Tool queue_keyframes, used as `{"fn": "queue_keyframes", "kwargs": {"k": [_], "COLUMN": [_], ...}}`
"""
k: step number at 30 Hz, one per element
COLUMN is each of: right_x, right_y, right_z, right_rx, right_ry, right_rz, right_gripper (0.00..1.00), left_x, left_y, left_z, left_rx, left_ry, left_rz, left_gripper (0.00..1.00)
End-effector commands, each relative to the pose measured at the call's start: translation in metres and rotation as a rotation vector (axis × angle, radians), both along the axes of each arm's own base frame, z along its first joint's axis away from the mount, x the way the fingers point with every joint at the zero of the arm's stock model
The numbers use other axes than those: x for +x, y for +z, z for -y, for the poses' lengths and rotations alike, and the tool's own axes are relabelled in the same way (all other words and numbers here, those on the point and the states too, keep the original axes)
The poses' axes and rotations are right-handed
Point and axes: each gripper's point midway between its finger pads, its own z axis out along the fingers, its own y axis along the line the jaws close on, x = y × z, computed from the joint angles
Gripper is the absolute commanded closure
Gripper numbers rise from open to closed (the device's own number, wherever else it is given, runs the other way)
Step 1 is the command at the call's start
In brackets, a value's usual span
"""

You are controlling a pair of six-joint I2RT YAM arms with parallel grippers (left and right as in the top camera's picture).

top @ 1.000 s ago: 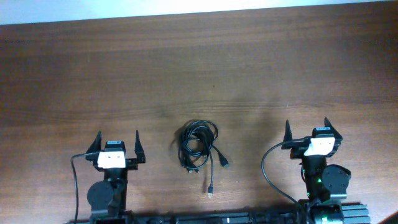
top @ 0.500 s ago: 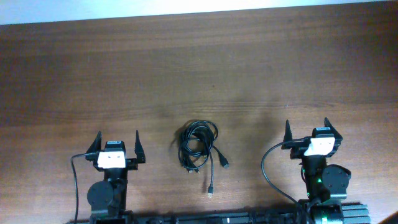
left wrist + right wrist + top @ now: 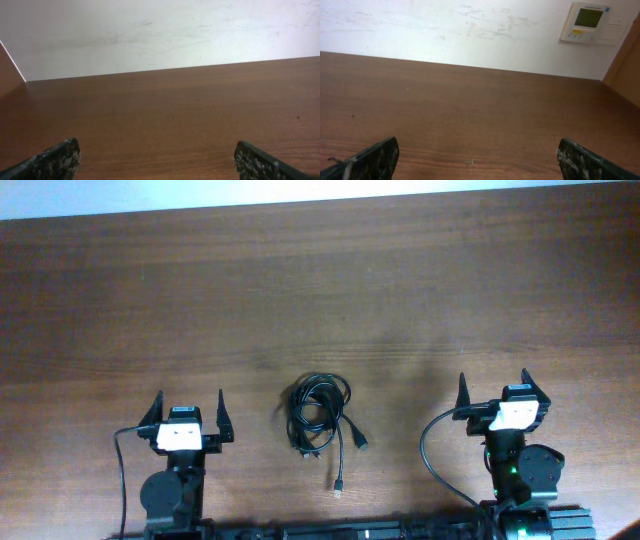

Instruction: Untangle cables

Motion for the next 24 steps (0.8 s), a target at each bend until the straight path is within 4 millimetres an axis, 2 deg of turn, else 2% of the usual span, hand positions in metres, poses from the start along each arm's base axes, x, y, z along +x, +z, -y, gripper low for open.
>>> {"fn": "queue_keyframes", "kwargs": {"k": [1,12,18,24], "right_x": [0.0,0.0,0.0,0.0], "right_y": [-0.001,-0.001,-0.001,-0.001], "right_z": [-0.001,-0.001,-0.001,-0.001], "right_rx": [-0.002,-0.002,-0.002,-0.002], "right_ry": [0.008,0.009,0.008,0.009], "right_rz": [0.001,0.001,0.001,0.001], "right_gripper": [0.01,0.01,0.01,0.01], "left_x": [0.0,-0.001,-0.005,-0.003], "left_y": [-0.001,0.003,0.018,0.041], "left_z": [-0.003,0.006,0.016,0.019], "left_rx": [-0.012,-0.017,-0.094,-0.098], "left_ry": [0.017,-0.039,-0.086,-0.103], "left_rz": [-0.004,0.001,-0.022,-0.057], "left_gripper": [0.01,0.01,0.01,0.01]}}
